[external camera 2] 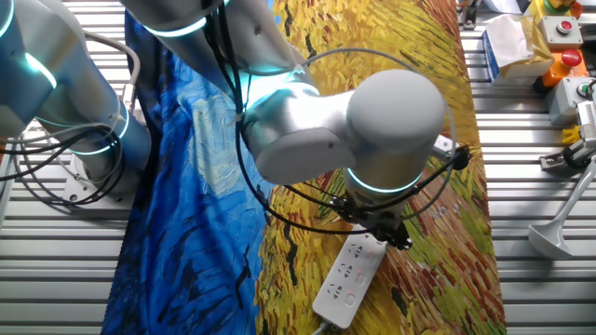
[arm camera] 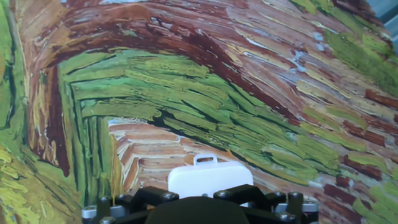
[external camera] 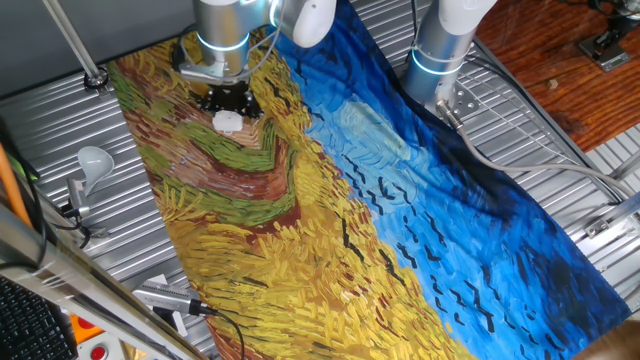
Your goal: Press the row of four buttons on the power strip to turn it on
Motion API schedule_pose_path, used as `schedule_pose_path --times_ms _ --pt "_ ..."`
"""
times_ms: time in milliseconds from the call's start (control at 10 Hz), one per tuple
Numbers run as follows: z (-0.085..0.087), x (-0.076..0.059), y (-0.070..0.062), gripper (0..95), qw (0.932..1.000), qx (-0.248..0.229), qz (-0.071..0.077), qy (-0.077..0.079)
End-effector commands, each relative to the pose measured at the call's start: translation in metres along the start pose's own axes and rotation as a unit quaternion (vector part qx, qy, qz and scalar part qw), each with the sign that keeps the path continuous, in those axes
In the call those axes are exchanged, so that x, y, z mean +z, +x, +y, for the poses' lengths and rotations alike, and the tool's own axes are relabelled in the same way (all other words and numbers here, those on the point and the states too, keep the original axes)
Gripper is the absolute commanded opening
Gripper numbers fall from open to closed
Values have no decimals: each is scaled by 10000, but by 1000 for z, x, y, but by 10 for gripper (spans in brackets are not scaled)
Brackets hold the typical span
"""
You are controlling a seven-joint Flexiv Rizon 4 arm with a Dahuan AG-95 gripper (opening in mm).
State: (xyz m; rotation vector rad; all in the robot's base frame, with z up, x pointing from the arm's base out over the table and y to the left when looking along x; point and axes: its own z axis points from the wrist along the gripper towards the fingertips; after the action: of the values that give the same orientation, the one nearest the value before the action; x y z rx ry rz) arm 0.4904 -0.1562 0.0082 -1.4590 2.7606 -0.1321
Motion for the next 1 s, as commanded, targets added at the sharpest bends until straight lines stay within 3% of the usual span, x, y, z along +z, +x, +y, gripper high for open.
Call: schedule_pose_path --times_ms 100,300,1000 --pt "4 -5 -3 950 10000 -14 -19 -67" --pt "7 -17 -3 950 9999 -3 48 -111" --pt "18 -14 4 950 9998 35 -21 -186"
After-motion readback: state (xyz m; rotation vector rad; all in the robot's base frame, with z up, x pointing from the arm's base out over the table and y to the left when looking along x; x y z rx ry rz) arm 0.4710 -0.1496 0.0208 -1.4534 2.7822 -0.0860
